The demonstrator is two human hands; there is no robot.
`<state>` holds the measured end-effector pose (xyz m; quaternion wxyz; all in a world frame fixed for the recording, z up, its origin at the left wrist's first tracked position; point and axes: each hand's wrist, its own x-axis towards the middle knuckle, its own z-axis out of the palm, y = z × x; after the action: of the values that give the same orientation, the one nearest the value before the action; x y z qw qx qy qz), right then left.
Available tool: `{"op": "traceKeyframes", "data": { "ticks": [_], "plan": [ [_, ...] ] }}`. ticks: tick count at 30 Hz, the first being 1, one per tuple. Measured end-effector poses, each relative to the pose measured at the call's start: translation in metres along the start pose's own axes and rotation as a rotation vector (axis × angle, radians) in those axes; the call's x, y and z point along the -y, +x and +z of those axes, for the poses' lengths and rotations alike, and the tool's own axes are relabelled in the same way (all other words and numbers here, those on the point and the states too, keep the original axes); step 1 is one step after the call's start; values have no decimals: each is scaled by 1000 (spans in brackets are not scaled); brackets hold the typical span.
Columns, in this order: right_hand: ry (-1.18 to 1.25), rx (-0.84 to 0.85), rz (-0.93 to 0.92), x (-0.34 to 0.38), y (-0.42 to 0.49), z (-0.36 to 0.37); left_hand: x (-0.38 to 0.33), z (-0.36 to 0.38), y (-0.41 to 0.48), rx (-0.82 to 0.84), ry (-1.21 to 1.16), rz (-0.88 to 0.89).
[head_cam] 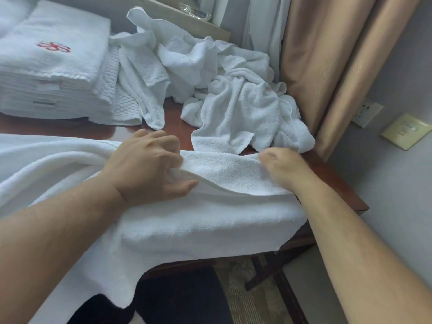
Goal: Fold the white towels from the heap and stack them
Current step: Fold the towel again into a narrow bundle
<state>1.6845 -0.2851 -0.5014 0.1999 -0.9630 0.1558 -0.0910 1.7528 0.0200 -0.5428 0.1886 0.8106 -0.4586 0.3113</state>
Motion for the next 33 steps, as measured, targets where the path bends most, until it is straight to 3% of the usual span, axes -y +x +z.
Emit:
{"op": "traceKeyframes", "data": {
  "ticks": [1, 3, 7, 13, 15, 16, 18, 19, 22, 26, 28, 31, 33],
  "plan": [
    [-74, 161, 56, 2, 5, 5, 0, -1, 1, 19, 3, -6],
    [-235, 300, 115, 2, 15, 16, -1, -3, 1, 64, 16, -22],
    [-255, 221, 256, -3, 25, 33, 4, -7, -1, 75, 209, -86],
    [-393, 93, 325, 10, 20, 33, 14, -16, -1, 269, 347, -196],
    [-399, -39, 215, 35, 15, 36, 17, -21, 4, 314, 418, -250],
    [-288, -54, 114, 51, 9, 41, 18, -22, 6, 349, 454, -265],
    [-123, 73, -59, 75, -5, 63, 19, -22, 7, 401, 498, -265],
    [-155, 158, -114, 81, -12, 74, 21, -24, 6, 400, 487, -261],
    [-264, 185, -117, 79, -16, 84, 37, -32, -3, 373, 407, -310],
    [-307, 251, -7, 90, -10, 73, 79, -65, -37, 411, 296, -552],
    [-417, 165, -46, 115, -13, 74, 95, -87, -62, 461, 241, -652],
    [-291, -124, -420, 173, -38, 94, 108, -116, -96, 434, 94, -758],
    [-84, -125, -693, 221, -61, 112, 117, -131, -118, 443, 105, -793]
  ]
}}
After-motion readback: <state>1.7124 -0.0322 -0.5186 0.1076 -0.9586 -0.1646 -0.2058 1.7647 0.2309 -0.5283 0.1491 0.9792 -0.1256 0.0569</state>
